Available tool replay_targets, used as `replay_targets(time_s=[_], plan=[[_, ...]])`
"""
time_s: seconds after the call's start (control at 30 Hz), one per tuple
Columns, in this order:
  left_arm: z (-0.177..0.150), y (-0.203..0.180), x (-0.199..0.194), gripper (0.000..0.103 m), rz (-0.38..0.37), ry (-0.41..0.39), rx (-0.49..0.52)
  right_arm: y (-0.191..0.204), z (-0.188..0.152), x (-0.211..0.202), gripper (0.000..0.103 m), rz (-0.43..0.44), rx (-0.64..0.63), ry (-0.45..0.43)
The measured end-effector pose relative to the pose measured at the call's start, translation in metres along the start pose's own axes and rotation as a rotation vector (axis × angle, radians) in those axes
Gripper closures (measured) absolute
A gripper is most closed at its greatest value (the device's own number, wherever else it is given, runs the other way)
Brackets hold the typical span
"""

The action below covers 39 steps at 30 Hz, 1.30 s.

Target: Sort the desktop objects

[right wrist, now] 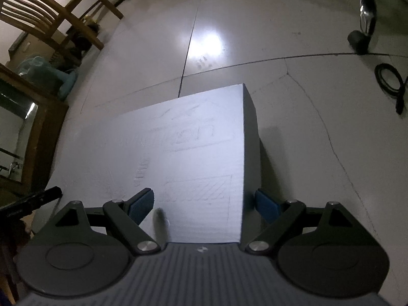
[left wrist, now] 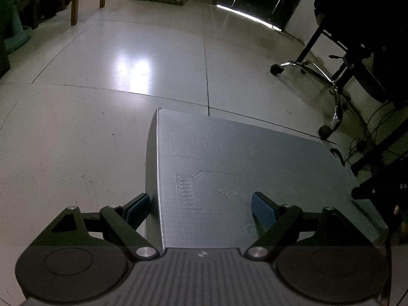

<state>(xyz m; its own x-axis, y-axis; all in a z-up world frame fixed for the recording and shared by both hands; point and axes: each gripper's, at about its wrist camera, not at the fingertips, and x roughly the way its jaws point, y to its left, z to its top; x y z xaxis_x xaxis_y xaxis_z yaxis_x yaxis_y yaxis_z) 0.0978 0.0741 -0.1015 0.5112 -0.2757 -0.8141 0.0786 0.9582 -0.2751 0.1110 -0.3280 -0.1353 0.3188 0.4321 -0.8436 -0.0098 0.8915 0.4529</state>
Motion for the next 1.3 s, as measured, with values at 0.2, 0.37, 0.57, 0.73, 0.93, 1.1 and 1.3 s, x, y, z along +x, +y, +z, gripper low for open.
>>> replay_targets(time_s=[0.2,0.37,0.57,0.73,0.93,1.1,1.3], plan=[[-0.015,0.002,0.008,0.02,0.018,0.007,0.014,-0.005,-0.003,0.006,0.014,0.003,-0.007,0.008],[-0.027,0.003,0.015,0.02,0.033,0.014,0.025,-0.011,-0.01,0.013,0.014,0.005,-0.008,0.009],[-0.042,0.004,0.023,0.02,0.051,0.021,0.038,-0.012,-0.021,0.021,0.014,-0.011,-0.024,-0.003],[-0.046,0.01,0.028,0.021,0.049,0.022,0.029,-0.018,-0.024,0.025,0.014,0.003,0.001,-0.007],[-0.048,0.016,0.035,0.021,0.049,0.029,0.024,-0.015,-0.027,0.031,0.014,-0.004,-0.027,-0.004],[-0.054,0.022,0.039,0.022,0.048,0.034,0.042,-0.022,-0.029,0.033,0.014,0.016,-0.008,-0.005],[-0.062,0.03,0.038,0.02,0.039,0.021,0.047,-0.019,-0.032,0.034,0.014,0.027,-0.004,-0.038]])
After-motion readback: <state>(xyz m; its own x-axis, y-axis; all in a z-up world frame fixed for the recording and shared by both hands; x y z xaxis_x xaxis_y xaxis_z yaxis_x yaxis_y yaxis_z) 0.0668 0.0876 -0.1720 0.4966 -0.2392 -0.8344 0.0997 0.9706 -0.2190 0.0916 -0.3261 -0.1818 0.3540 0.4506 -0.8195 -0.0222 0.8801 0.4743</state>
